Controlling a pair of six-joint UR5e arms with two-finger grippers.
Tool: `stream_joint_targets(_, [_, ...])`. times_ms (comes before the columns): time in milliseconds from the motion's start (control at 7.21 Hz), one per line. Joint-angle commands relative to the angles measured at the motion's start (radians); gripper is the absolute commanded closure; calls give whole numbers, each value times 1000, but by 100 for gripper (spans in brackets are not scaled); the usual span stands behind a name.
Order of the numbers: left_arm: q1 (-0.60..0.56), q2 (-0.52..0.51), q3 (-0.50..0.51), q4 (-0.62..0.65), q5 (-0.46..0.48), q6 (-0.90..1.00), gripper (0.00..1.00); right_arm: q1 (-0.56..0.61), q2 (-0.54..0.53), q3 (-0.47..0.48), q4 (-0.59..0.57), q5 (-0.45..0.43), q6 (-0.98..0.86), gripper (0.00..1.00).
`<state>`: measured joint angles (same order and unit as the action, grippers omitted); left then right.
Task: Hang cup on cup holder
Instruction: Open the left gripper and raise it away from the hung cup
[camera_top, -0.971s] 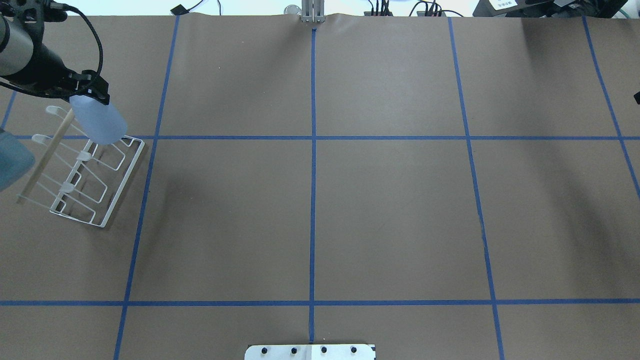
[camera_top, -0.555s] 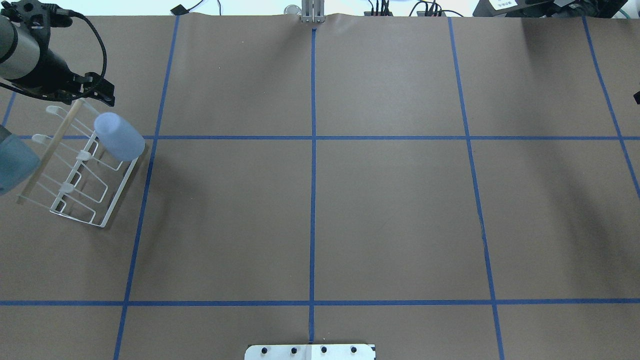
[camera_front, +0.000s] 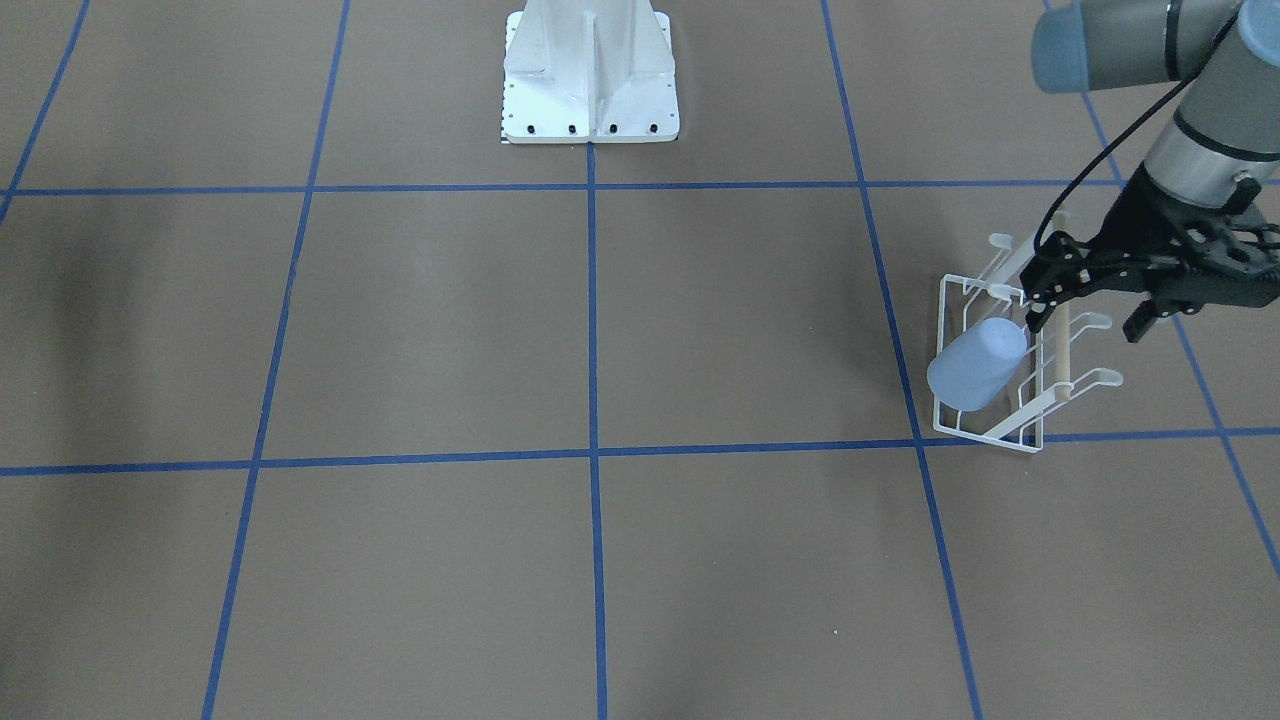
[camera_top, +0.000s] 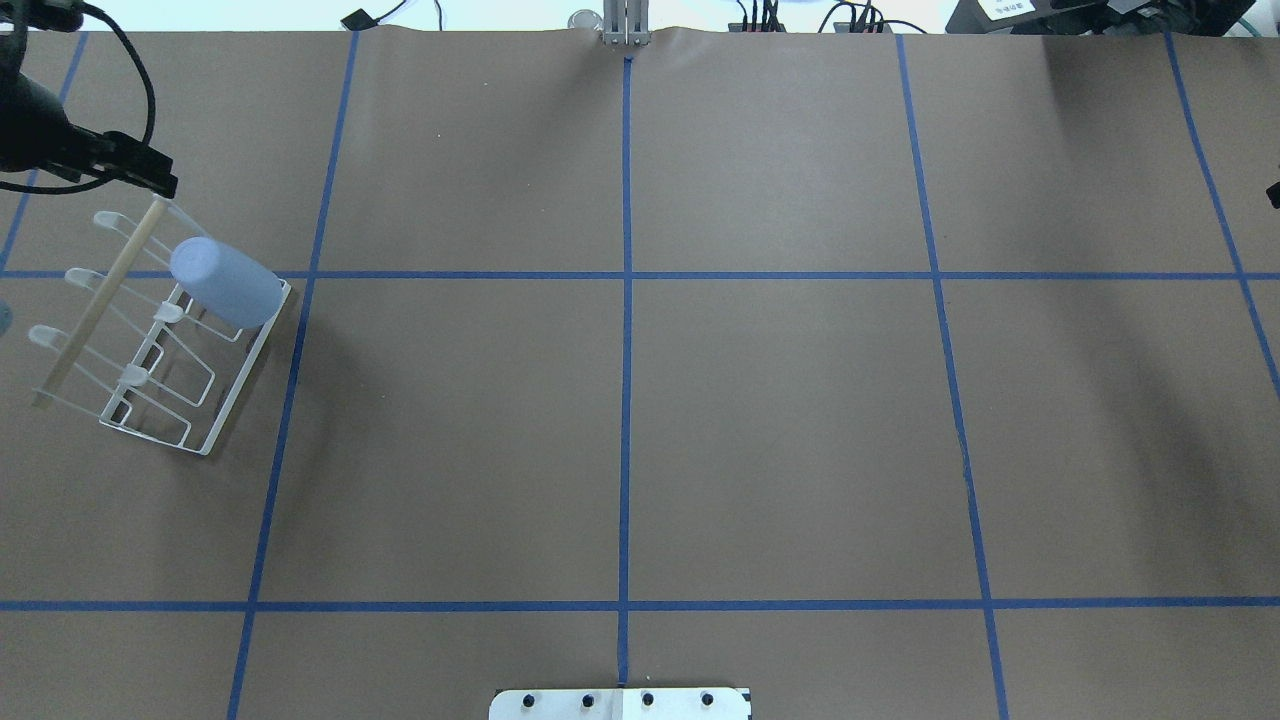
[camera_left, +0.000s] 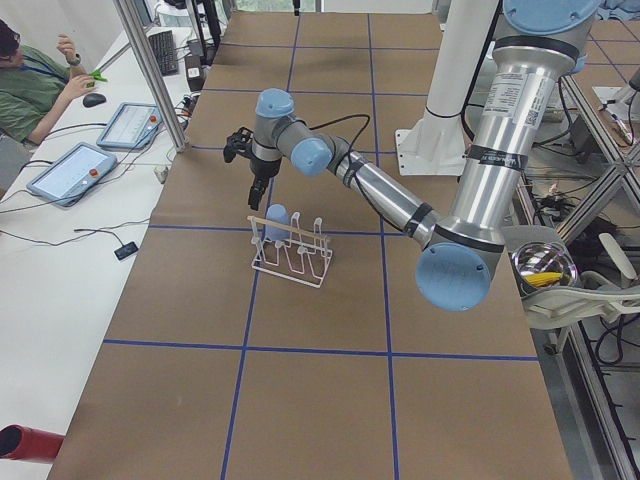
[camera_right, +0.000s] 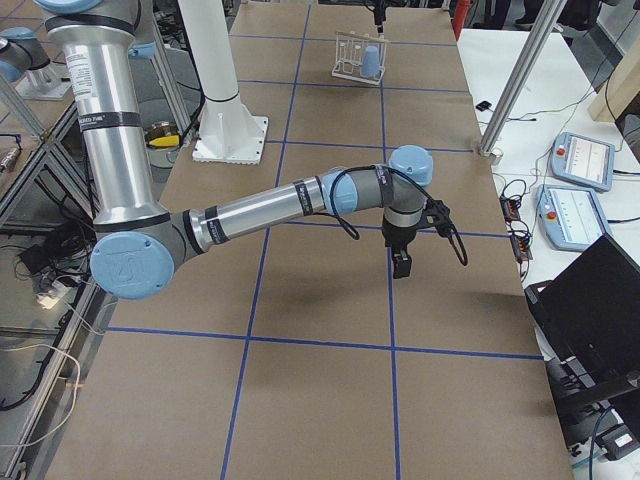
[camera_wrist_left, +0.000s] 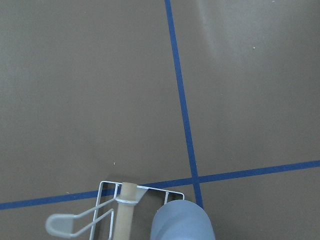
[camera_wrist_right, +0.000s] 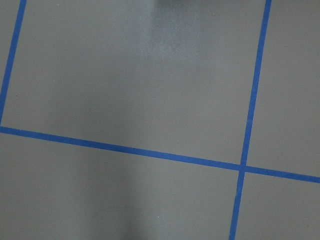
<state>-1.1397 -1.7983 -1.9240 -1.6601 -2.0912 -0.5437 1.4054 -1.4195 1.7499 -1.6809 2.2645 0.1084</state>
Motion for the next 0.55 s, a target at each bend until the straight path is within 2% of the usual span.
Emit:
stream_joint_targets(0, [-99, 104, 0, 3, -7, 128, 2, 1, -42, 5, 10, -2, -4, 0])
stream_joint_targets(139, [-129, 156, 6, 3, -12, 126, 2, 6, -47, 0, 9, -3, 0, 0])
stream_joint_targets(277, [-199, 166, 38, 17, -98, 139, 2, 32, -62, 5, 10, 6, -3, 0])
stream_joint_targets(416, [-277, 168, 118, 10, -204, 148, 2, 34, -94, 2, 12, -2, -13, 0])
